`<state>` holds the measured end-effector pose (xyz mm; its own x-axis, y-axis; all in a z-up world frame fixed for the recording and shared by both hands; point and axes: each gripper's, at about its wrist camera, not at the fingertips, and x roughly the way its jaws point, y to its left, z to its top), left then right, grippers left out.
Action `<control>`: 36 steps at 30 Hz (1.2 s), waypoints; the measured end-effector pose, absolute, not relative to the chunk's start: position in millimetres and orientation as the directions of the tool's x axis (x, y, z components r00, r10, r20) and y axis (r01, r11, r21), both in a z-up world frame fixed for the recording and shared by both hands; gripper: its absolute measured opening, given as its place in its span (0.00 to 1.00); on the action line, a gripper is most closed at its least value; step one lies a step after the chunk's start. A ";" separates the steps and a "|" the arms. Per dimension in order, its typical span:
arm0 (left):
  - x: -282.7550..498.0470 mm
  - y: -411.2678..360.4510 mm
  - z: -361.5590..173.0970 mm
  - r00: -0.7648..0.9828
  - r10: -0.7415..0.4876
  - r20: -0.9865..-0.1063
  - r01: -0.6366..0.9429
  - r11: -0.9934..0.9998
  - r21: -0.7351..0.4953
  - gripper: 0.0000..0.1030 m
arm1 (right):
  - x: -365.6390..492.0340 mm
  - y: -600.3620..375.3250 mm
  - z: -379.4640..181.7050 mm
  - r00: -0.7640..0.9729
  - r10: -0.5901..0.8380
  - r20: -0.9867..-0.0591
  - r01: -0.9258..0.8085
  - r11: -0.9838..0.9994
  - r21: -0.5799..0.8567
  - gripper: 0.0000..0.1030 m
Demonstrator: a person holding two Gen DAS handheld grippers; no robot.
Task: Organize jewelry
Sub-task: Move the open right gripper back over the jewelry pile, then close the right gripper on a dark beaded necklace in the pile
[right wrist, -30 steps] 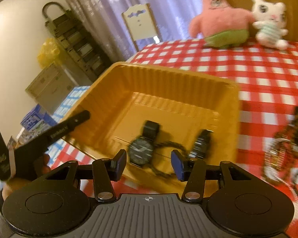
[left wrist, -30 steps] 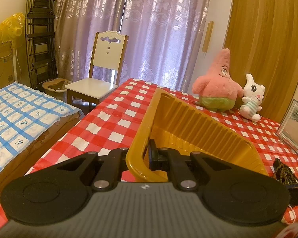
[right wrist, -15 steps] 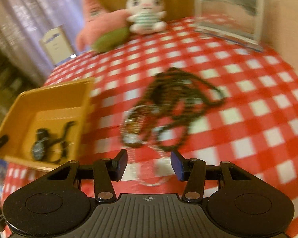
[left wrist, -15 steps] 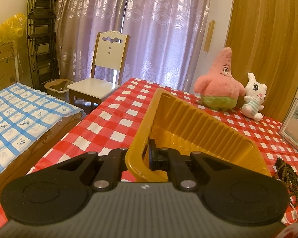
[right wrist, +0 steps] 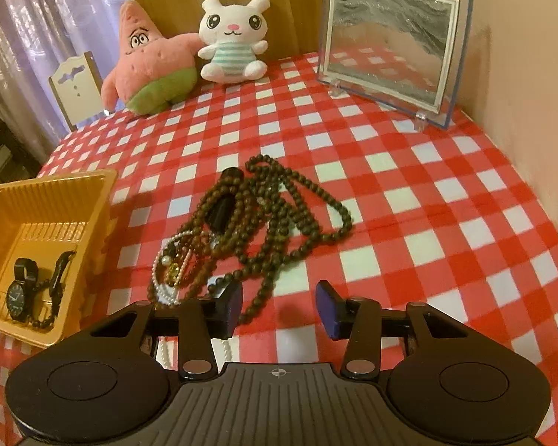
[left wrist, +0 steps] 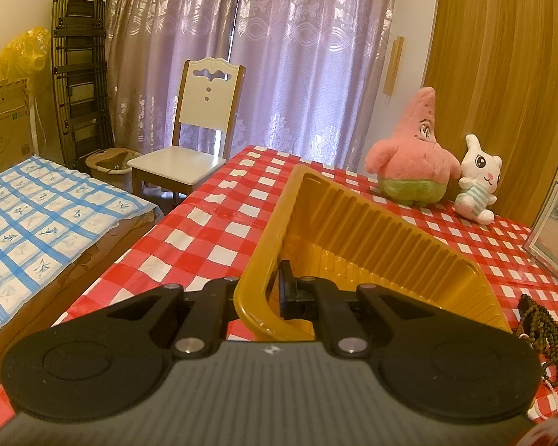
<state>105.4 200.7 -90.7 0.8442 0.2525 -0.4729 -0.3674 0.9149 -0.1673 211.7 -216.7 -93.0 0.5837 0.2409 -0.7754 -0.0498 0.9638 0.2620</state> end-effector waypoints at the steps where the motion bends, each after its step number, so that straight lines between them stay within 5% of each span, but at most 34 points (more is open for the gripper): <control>1: 105.2 200.9 -90.8 0.844 0.253 -0.473 -0.367 0.915 -0.167 0.07 | 213.2 -217.1 -92.9 0.584 0.241 -0.775 -0.053 0.964 0.260 0.42; 36: 105.0 201.2 -91.4 0.844 0.253 -0.473 -0.366 0.916 -0.163 0.07 | 251.2 -241.4 -113.6 0.576 0.198 -0.793 0.052 0.959 0.278 0.41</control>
<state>105.0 201.2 -91.4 0.8441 0.2531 -0.4726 -0.3658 0.9164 -0.1626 251.2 -241.4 -113.6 0.5762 0.1982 -0.7929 0.0521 0.9593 0.2777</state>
